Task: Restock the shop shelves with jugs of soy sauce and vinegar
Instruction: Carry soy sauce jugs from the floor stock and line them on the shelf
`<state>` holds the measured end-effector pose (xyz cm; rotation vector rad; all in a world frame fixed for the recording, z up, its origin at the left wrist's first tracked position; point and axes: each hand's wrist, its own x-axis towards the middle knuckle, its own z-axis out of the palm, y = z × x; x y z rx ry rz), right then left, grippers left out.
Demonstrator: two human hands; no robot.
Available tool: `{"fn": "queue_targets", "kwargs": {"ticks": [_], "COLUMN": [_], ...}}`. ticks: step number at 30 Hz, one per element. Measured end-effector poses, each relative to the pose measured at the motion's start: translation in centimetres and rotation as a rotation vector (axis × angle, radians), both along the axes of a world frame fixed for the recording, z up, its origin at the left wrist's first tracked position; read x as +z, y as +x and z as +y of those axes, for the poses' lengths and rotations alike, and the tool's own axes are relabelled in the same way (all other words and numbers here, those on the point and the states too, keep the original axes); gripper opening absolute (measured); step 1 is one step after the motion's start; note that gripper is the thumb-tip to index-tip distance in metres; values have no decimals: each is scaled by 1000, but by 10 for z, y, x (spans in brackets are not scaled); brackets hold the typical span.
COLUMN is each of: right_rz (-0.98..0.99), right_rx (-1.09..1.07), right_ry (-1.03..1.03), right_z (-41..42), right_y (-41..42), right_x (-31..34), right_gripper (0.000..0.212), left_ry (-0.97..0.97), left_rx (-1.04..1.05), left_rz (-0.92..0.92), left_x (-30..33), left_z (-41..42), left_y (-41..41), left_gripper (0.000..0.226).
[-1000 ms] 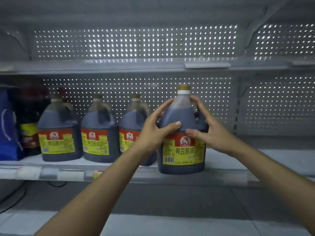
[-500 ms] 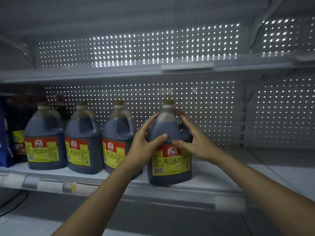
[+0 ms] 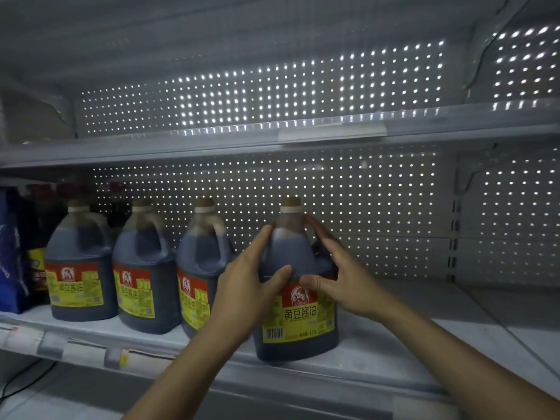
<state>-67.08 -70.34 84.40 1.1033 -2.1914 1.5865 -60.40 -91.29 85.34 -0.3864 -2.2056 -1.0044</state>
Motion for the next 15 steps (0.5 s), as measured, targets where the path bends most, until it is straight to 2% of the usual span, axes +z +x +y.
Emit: {"fn": "queue_targets", "kwargs": {"ticks": [4,7,11,15], "right_rz": [-41,-10,-11,-12], "right_rx": [-57,-80,-76,-86], "right_ry": [42,59,78,78], "right_z": [-1,-3,-2,-2], "right_y": [1,-2,-2,1], "right_x": [2,3,3,4], "right_gripper": [78,95,101,99], "left_ry": [92,165,171,72], "left_rx": [-133,-189,-137,8], "left_rz": [-5,-18,23,65], "left_x": [-9,-14,-21,-17], "left_z": [-3,0,4,6], "left_y": [-3,-5,-3,-3], "left_gripper": [72,72,71,72]}}
